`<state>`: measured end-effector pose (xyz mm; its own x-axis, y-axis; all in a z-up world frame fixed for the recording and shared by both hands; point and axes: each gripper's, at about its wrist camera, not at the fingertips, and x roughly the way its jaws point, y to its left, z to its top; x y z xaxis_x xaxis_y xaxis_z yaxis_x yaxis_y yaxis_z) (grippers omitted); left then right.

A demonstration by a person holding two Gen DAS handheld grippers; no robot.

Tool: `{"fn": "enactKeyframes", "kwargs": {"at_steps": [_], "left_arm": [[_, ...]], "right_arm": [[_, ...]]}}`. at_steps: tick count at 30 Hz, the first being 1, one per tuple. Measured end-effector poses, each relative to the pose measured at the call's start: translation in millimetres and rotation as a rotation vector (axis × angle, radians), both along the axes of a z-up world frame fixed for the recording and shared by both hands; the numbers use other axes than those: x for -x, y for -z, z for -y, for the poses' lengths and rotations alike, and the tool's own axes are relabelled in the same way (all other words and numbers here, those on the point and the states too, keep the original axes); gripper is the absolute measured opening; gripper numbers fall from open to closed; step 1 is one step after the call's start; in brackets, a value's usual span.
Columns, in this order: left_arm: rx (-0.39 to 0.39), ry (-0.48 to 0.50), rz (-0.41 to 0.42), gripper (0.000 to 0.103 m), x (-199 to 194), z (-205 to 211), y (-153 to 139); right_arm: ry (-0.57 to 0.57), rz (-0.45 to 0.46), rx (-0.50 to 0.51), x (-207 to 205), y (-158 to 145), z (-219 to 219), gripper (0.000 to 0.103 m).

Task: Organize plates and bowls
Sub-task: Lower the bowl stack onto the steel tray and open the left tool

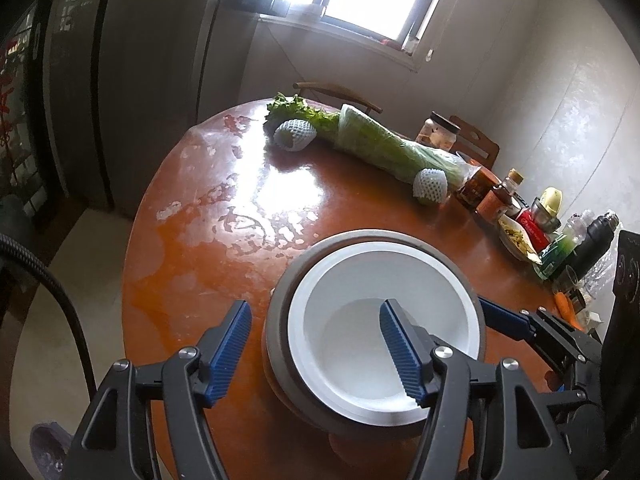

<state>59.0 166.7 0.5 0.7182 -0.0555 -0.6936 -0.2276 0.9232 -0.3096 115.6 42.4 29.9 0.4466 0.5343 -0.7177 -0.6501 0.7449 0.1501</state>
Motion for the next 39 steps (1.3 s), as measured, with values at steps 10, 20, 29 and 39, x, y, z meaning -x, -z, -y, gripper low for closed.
{"fn": "enactKeyframes", "kwargs": {"at_steps": [10,20,29,39], "left_arm": [[-0.005,0.0,0.024,0.067,5,4,-10],[-0.025,-0.005,0.045,0.068,14,8,-19],[-0.056,-0.025,0.067,0.071,25,19,-26],[-0.094,-0.016,0.08,0.076,41,41,-28]], "right_arm": [[0.018,0.034,-0.007,4,-11,8,0.076],[0.024,0.06,-0.015,11,-20,14,0.077],[0.025,0.078,-0.023,21,-25,24,0.077],[0.041,0.124,-0.014,43,-28,46,0.078]]}}
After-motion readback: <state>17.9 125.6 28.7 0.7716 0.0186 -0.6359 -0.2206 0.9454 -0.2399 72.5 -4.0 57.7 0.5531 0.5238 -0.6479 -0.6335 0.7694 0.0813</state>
